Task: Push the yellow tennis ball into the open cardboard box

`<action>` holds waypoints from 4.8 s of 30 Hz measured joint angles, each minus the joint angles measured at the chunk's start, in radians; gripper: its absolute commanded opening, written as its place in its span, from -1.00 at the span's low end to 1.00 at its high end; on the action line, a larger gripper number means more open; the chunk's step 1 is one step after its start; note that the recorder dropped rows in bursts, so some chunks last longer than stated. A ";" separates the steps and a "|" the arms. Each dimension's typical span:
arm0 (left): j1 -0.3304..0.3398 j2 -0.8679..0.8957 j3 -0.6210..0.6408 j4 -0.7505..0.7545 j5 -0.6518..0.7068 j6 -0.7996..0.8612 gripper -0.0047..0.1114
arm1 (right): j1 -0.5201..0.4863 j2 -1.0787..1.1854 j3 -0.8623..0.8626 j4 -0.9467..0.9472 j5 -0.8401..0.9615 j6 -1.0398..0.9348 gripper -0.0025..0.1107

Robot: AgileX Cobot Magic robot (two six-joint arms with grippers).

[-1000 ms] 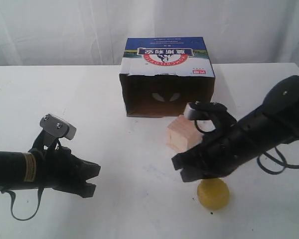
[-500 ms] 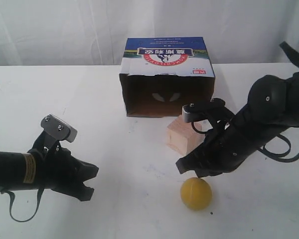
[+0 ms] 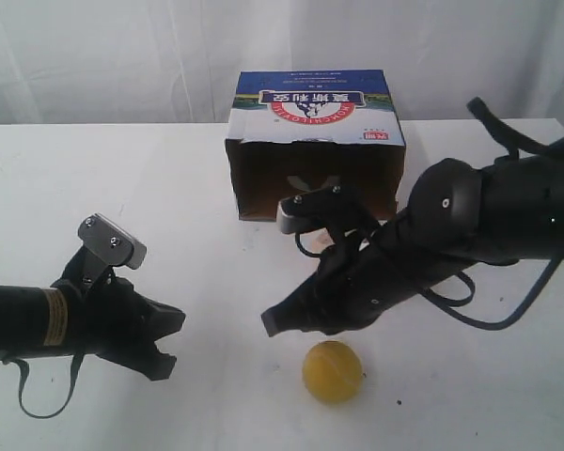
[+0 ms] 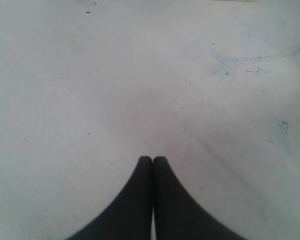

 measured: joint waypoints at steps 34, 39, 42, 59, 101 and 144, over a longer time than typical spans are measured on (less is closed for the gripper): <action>-0.207 0.000 0.000 -0.148 -0.044 0.176 -0.92 | 0.009 -0.046 -0.070 -0.507 0.094 0.379 -0.96; -0.207 0.000 -0.002 -0.165 0.023 0.188 -0.92 | 0.009 -0.072 -0.070 -0.630 0.096 0.423 -0.96; -0.207 0.000 -0.002 -0.166 0.031 0.190 -0.92 | -0.008 -0.120 -0.070 -0.859 0.110 0.574 -0.96; -0.208 0.098 -0.172 -0.654 -0.121 0.692 -0.92 | -0.268 -0.343 -0.070 -1.412 0.380 1.070 -0.96; -0.206 0.355 -0.499 -0.471 -0.023 0.491 -0.92 | -0.268 -0.386 0.098 -1.289 0.505 0.939 -0.96; -0.194 0.237 -0.333 -0.289 -0.071 0.331 -0.92 | -0.268 -0.388 0.208 -1.200 0.354 0.937 -0.96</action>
